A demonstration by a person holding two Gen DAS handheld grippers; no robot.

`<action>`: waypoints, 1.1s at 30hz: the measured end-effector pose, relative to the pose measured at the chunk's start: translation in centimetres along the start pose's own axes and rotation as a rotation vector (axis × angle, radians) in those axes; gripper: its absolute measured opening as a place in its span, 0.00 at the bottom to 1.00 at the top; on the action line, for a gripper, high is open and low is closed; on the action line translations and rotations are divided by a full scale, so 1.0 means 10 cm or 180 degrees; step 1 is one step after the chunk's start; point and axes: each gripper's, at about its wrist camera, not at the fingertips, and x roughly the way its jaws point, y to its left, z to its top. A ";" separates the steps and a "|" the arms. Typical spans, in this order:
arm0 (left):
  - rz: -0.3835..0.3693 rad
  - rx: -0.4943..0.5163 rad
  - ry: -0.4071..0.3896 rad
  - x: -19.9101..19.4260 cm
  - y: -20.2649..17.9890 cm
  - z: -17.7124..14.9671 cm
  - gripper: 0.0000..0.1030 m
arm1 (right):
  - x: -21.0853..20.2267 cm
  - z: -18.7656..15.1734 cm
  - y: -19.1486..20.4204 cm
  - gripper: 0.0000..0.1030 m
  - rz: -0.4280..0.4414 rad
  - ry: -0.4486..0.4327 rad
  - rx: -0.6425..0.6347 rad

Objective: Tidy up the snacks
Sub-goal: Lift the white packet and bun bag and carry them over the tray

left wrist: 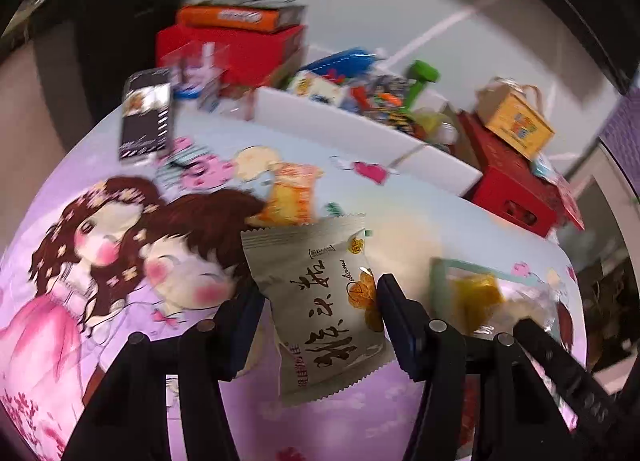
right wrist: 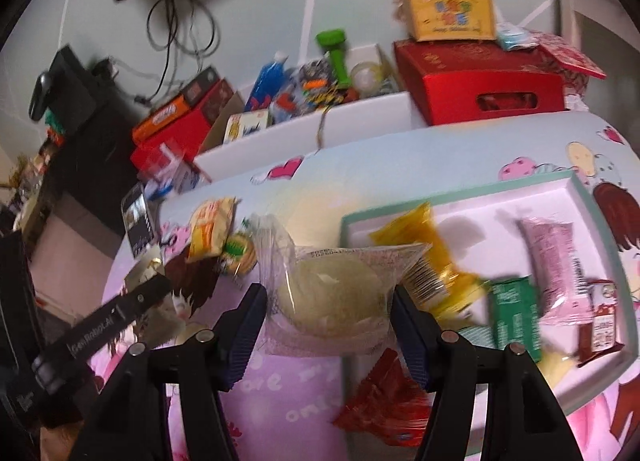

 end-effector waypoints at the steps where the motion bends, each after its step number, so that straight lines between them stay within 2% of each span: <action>1: -0.0045 0.0070 -0.0013 -0.02 -0.10 0.00 0.58 | -0.04 0.02 -0.05 0.59 -0.0031 -0.0042 0.0032; 5: -0.0126 0.0302 -0.0014 -0.02 -0.43 -0.04 0.58 | -0.17 0.10 -0.33 0.58 -0.0102 -0.0162 0.0201; 8: -0.0189 0.0401 0.0043 0.04 -0.62 -0.09 0.58 | -0.18 0.13 -0.57 0.53 -0.0123 -0.0149 0.0375; 14: -0.0201 0.0518 0.0176 0.21 -0.87 -0.16 0.58 | -0.19 0.13 -0.98 0.53 -0.0203 -0.0148 0.0654; 21: -0.0328 0.0682 0.0242 0.28 -1.12 -0.19 0.58 | -0.18 0.13 -1.21 0.53 -0.0281 -0.0132 0.0816; 26: -0.0225 0.0492 0.0232 0.31 -0.91 -0.15 0.58 | -0.10 0.13 -1.16 0.53 -0.0193 -0.0056 0.0710; 30: -0.0095 0.0303 0.0222 0.30 -0.63 -0.12 0.58 | 0.00 0.14 -0.90 0.54 -0.0102 -0.0006 0.0419; 33: -0.0086 0.0195 0.0210 0.29 -0.48 -0.10 0.58 | 0.08 0.14 -0.66 0.55 -0.0060 0.0023 0.0184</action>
